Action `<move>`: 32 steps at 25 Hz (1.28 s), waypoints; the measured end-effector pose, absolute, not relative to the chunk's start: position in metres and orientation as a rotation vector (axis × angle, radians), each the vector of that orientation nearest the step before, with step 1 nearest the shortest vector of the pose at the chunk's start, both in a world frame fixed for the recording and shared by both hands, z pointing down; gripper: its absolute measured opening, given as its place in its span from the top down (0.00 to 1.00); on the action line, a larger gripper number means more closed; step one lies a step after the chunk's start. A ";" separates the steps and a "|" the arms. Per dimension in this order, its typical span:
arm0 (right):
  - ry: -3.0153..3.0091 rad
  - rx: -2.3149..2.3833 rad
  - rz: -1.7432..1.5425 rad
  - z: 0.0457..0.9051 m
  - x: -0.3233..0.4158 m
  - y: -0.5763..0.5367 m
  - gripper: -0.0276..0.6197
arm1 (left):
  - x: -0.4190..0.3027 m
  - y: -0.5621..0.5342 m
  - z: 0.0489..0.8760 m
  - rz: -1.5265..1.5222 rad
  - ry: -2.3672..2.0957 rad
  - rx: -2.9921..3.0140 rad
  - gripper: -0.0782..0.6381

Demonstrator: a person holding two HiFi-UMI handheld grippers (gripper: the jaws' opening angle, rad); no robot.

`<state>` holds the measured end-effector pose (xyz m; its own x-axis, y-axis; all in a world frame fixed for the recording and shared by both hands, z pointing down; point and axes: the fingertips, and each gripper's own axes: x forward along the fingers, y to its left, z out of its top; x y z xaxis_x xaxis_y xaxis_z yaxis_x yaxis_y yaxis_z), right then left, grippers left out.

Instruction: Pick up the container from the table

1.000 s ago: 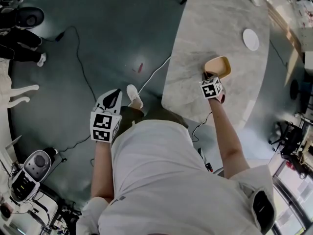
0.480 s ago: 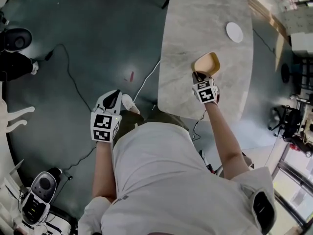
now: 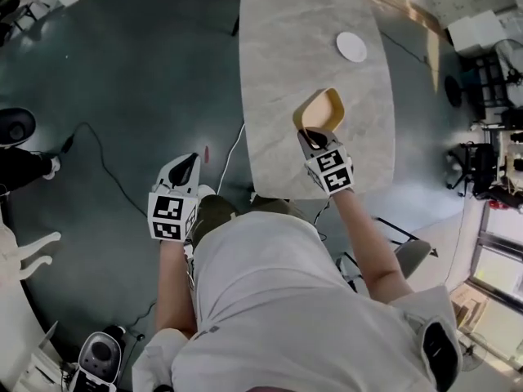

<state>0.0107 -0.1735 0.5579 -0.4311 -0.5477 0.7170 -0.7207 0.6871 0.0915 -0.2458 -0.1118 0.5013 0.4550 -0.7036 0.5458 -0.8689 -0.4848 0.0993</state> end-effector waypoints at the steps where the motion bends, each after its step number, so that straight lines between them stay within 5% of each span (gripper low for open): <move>1: -2.165 0.982 0.289 0.548 0.007 -0.171 0.92 | -0.244 -0.116 0.497 0.617 -1.317 2.370 0.89; 13: -2.372 1.151 0.179 0.446 -0.001 -0.139 0.92 | -0.191 -0.153 0.436 0.490 -1.152 2.648 0.89; 32: -2.479 1.362 0.058 0.408 -0.002 -0.100 0.92 | -0.155 -0.149 0.382 0.315 -1.026 2.904 0.89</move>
